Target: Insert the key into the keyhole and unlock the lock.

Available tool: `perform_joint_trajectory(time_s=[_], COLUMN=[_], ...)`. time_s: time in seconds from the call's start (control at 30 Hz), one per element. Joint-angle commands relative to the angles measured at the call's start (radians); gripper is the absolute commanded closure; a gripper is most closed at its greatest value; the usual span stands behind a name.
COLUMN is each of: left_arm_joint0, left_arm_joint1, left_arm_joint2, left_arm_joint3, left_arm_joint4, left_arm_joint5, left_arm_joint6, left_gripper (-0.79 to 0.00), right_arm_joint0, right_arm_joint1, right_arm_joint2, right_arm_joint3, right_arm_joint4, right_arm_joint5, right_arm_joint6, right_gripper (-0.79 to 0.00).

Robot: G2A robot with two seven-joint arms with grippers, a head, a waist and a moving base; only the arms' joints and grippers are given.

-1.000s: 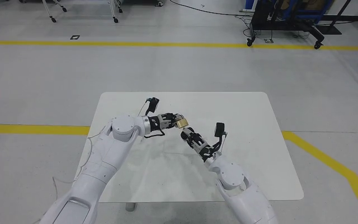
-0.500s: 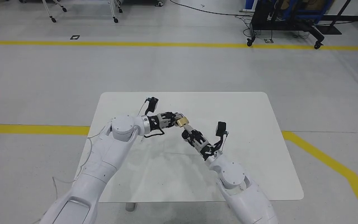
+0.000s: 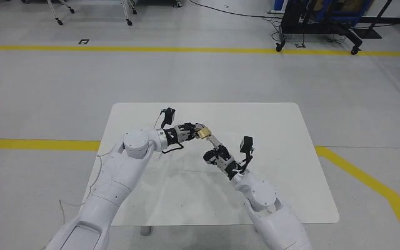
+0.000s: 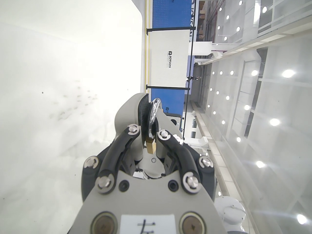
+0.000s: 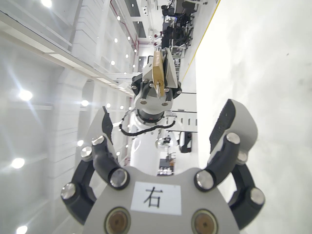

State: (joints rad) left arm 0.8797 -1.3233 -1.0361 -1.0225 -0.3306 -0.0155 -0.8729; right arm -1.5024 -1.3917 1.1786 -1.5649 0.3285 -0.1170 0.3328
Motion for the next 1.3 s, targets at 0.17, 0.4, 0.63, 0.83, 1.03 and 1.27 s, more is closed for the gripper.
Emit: perform_joint_trajectory(time_s=[0.17,0.4,0.63,0.83,1.03,1.27], left_arm_joint0=[0.002,-0.011,-0.016,-0.019,-0.022,-0.022], left_arm_joint1=[-0.001,-0.002,-0.001,-0.001,0.0,0.0], left_arm_joint2=[-0.017,-0.021,-0.019,-0.016,-0.013,-0.006], left_arm_joint3=[0.021,0.049,0.056,0.057,0.057,0.054], left_arm_joint4=[-0.083,-0.108,-0.097,-0.09,-0.077,-0.058], left_arm_joint5=[-0.028,-0.04,-0.037,-0.043,-0.051,-0.062], left_arm_joint6=[-0.069,-0.106,-0.104,-0.103,-0.098,-0.086], left_gripper=[0.0,0.0,0.0,0.0,0.0,0.0], right_arm_joint0=[0.006,0.07,0.097,0.111,0.125,0.137], right_arm_joint1=[0.01,0.007,0.006,0.007,0.005,0.003], right_arm_joint2=[0.064,0.052,0.04,0.037,0.025,0.028], right_arm_joint3=[0.037,0.125,0.151,0.166,0.183,0.211], right_arm_joint4=[0.312,0.391,0.413,0.434,0.456,0.529], right_arm_joint5=[0.045,0.103,0.114,0.127,0.143,0.166], right_arm_joint6=[0.257,0.295,0.311,0.324,0.325,0.345], right_gripper=[-0.348,-0.185,-0.197,-0.114,-0.009,0.0])
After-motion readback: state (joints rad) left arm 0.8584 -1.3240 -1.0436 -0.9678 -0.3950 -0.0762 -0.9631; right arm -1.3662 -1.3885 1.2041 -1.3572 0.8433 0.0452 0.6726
